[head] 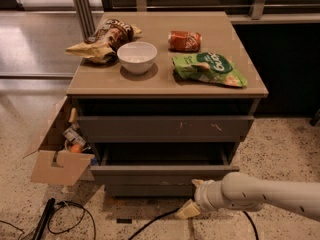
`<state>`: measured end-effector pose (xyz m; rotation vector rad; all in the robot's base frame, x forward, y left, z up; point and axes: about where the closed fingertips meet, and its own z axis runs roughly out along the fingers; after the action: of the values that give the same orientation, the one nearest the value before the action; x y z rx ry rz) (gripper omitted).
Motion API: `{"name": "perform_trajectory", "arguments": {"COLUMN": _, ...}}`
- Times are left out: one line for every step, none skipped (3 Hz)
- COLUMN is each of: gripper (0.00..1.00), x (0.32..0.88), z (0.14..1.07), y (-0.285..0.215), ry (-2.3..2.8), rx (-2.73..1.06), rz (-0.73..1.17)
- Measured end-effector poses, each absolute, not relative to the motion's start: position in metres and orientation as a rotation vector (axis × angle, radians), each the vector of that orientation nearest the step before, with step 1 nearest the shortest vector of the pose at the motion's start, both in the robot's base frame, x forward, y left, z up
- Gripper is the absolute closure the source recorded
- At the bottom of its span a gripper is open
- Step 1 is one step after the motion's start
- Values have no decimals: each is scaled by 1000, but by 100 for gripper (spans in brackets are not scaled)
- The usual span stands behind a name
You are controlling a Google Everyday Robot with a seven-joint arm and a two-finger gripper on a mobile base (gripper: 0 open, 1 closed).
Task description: Close middle drawer
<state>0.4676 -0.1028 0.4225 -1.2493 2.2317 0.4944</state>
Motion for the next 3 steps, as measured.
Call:
{"name": "perform_trajectory", "arguments": {"gripper": 41, "x": 502, "z": 430, "y": -102, "ry": 2201, "rx": -1259, "rz": 445}}
{"name": "perform_trajectory", "arguments": {"gripper": 38, "x": 525, "z": 440, "y": -97, "ry": 2174, "rx": -1253, "rz": 423}}
{"name": "perform_trajectory", "arguments": {"gripper": 15, "x": 518, "z": 437, "y": -97, "ry": 2181, "rx": -1255, "rz": 431}}
